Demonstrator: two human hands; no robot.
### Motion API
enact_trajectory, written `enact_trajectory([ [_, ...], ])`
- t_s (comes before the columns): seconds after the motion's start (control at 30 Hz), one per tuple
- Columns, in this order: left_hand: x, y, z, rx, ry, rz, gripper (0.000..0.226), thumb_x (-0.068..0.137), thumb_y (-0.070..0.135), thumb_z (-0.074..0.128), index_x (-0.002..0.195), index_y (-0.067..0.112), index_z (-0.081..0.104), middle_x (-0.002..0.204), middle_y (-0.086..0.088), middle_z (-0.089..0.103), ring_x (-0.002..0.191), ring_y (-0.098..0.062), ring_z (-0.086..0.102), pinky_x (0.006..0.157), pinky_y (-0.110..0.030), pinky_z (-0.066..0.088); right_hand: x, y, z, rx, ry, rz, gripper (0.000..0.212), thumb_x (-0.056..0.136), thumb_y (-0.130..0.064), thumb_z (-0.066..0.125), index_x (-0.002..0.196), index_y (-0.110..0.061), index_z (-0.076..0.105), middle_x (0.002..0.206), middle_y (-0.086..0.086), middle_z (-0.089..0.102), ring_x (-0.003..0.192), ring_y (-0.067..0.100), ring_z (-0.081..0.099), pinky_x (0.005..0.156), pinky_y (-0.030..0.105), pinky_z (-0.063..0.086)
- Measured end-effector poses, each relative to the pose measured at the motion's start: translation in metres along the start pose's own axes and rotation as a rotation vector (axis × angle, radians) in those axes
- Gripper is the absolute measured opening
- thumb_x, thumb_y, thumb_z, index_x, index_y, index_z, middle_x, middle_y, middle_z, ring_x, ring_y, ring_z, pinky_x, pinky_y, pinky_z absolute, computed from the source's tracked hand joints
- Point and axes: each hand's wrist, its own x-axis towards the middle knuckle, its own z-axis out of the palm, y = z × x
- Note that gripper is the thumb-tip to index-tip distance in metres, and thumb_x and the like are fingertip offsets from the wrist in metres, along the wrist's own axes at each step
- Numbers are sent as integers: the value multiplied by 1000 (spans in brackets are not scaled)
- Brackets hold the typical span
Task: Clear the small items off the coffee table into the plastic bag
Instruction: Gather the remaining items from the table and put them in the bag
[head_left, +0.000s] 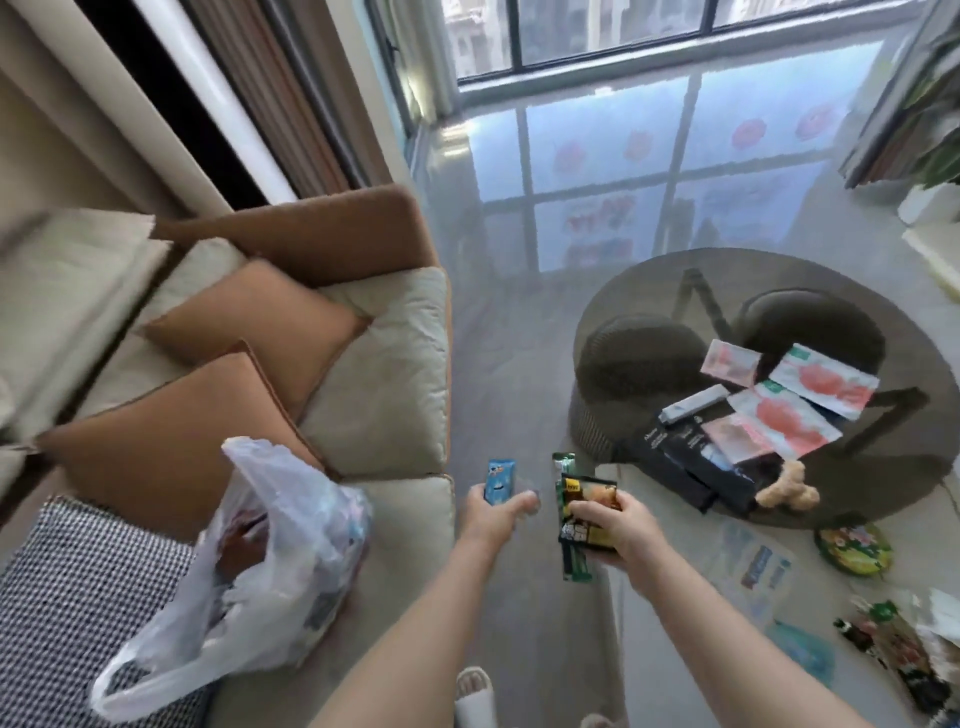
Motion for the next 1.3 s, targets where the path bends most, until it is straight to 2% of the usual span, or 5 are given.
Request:
enact_trajectory([
  [0.43, -14, -31, -269, -412, 215, -120, 9, 86, 17, 66, 85, 11, 59, 78, -6, 62, 62, -17, 60, 42, -26, 53, -21, -7, 281, -441, -343, -43, 17, 82, -10, 68, 95, -14, 58, 89, 11, 66, 77, 22, 65, 64, 35, 57],
  [0.57, 1, -66, -341, -472, 209, -214, 10, 86, 13, 63, 93, 7, 59, 84, -12, 64, 68, -22, 61, 59, -37, 58, -26, 18, 363, -537, -370, -21, 22, 80, -10, 71, 97, -13, 56, 90, 11, 67, 77, 23, 67, 57, 35, 59],
  [0.83, 44, -117, -411, -249, 199, -348, 45, 94, 24, 53, 134, 10, 39, 104, -6, 55, 82, -16, 56, 68, -31, 52, -9, 52, 465, -654, -261, -27, 20, 77, -10, 72, 85, -13, 54, 91, 14, 64, 84, 28, 68, 66, 44, 60],
  [1.03, 79, -141, -428, 37, 206, -364, 61, 90, 24, 54, 145, 14, 30, 127, -11, 53, 105, -24, 57, 87, -31, 49, 19, 67, 503, -703, -199, -26, 13, 79, -5, 65, 86, -8, 55, 86, 17, 64, 82, 29, 67, 73, 50, 59],
  [1.3, 126, -167, -432, 227, 210, -463, 48, 95, 29, 51, 138, 10, 41, 121, -9, 58, 104, -20, 59, 84, -26, 49, 58, 77, 530, -888, -136, -5, 37, 80, -11, 69, 108, -9, 44, 77, 1, 49, 66, 11, 50, 58, 29, 51],
])
